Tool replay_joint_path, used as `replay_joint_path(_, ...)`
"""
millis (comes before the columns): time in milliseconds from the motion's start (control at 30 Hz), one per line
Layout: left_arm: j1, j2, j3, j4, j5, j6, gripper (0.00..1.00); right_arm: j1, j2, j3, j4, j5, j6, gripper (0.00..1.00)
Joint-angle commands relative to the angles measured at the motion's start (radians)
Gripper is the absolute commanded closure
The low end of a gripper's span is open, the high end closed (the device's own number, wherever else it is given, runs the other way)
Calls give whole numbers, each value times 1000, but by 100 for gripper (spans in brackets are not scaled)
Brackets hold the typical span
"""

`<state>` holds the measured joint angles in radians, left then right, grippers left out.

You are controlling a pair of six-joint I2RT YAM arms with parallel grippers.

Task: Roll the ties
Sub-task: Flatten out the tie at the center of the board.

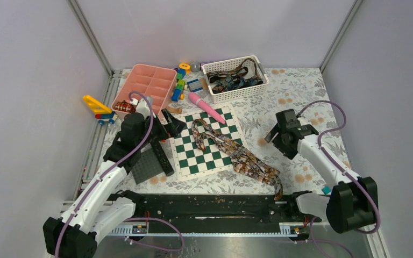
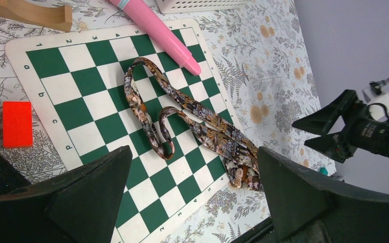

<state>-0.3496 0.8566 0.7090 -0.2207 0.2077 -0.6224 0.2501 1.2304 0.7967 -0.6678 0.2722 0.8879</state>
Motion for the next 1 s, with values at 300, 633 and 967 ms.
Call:
replay_joint_path(300,-3,-15,-11,47,-5,1,2,44,-307,-153,-110,-343,169,19)
replay_joint_path(633,-2,-22,-29,69,1,-9,2,50,-173,-194,-106,-278,81,16)
replay_joint_path(967,-3,-21,-32,74,3,-10,2,49,-39,-272,15,-266,77,21)
